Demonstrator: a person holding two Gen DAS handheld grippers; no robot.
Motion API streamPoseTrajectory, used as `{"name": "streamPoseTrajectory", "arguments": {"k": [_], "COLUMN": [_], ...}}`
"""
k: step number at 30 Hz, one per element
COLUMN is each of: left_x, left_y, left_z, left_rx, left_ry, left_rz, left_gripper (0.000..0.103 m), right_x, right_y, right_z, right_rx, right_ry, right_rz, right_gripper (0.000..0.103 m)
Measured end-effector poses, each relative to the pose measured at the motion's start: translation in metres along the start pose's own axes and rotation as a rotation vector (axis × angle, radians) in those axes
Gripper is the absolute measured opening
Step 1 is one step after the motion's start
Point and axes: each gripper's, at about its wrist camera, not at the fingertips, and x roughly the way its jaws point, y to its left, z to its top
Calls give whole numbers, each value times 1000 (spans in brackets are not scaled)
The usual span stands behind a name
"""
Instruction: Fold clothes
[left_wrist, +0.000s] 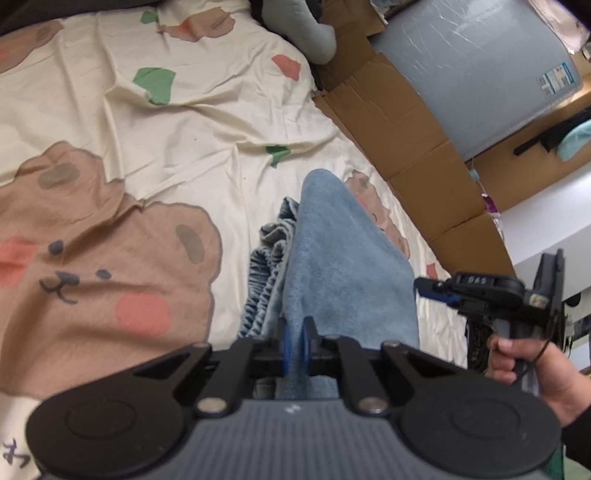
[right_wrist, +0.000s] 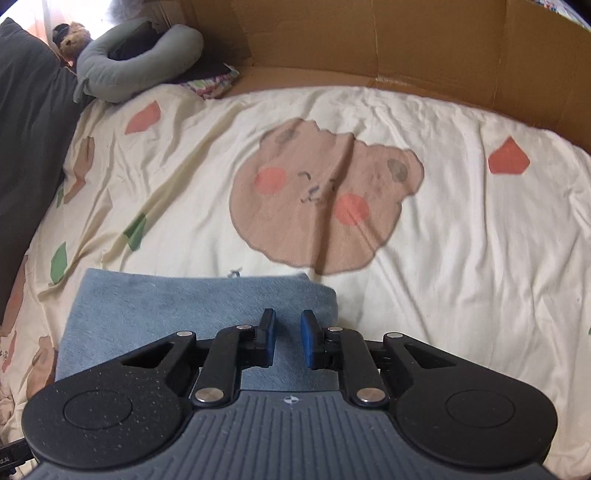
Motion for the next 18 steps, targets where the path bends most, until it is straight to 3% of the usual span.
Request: {"name": "streamPoseTrajectory", "arguments": {"k": [4,9,11,13,18], "left_x": [7,16,20,23,21], "left_y": [-2,-4,-6,-8,-8], "left_z": [0,-4,-4,-3,-3], "left_rx": [7,14,23,29,9], "left_ry": [12,20,25,29,27], "left_rz": [-2,-5,-6,-10,-25], "left_gripper": [8,8,8,8,8], "right_x": [-1,20,29,34,30], "right_y": [15,10,2,-6,-10], "right_z": [-1,-11,-14,-15,-12], "right_rx": [-32,-53,-52,-55,-54], "right_ry": [2,46,54,55,58], "right_rz": [67,22,6,3,-34], "right_gripper": [21,18,14,4,4]}}
